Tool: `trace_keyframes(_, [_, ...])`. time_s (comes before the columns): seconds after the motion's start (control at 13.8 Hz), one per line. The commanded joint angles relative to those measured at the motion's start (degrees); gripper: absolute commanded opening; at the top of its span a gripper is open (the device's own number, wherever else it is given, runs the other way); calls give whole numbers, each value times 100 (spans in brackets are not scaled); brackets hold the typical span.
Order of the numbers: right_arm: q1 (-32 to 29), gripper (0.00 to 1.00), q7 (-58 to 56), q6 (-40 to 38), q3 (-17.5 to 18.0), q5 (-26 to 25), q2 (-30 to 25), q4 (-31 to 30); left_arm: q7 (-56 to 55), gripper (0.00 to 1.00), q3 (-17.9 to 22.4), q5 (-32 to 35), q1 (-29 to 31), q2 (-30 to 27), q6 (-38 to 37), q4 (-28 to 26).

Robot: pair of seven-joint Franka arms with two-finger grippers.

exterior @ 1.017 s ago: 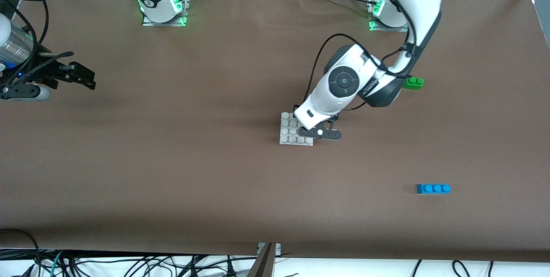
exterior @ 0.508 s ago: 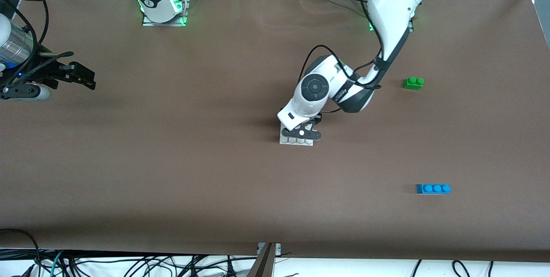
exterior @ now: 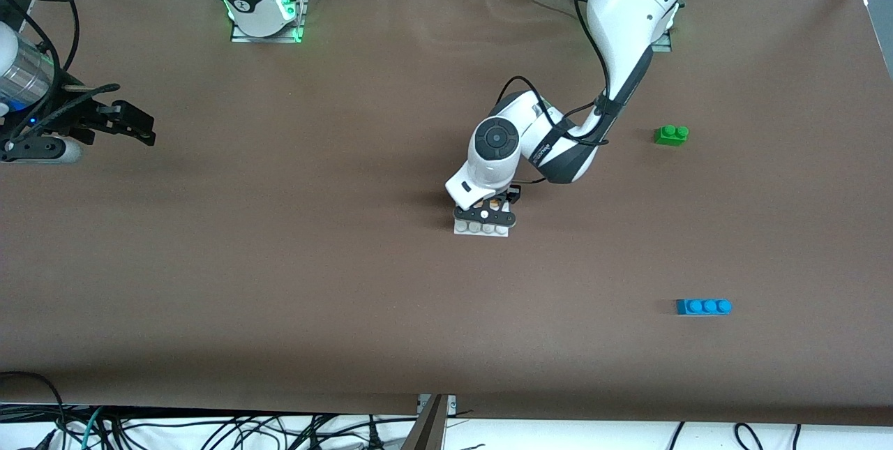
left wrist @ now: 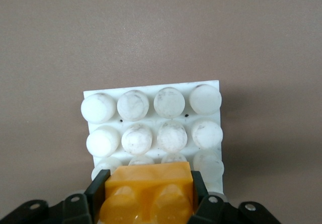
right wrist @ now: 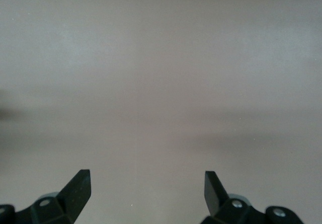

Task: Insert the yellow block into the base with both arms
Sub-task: 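Press the yellow block down onto the base plate studs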

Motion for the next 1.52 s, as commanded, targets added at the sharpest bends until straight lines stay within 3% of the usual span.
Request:
trace_keyframes(0.0, [-33, 100, 43, -112, 32, 75, 29, 132, -160, 19, 13, 196, -53, 160, 131, 197])
trace_keyframes(0.51, [-33, 100, 51, -120, 41, 84, 29, 132, -213, 20, 22, 213, -62, 239, 140, 197])
trace_keyframes(0.65, [-33, 100, 51, -112, 32, 84, 29, 132, -300, 29, 13, 205, -123, 257, 149, 197])
trace_keyframes(0.73, [-33, 100, 51, -120, 32, 84, 29, 132, -362, 51, 13, 196, -124, 248, 140, 197])
trace_keyframes(0.8, [-33, 100, 51, -121, 32, 84, 29, 132, -432, 92, 13, 178, -115, 231, 140, 206])
trace_keyframes(0.87, [-33, 100, 51, -121, 32, 84, 29, 132, -450, 100, 13, 161, -106, 187, 140, 206])
trace_keyframes(1.16, [-33, 100, 51, -121, 41, 84, 29, 132, -459, 100, -13, 117, -45, -68, -61, 206])
trace_keyframes(1.45, [-33, 100, 51, -120, 41, 84, 29, 132, -381, 100, -49, -128, 43, -866, -1236, 214])
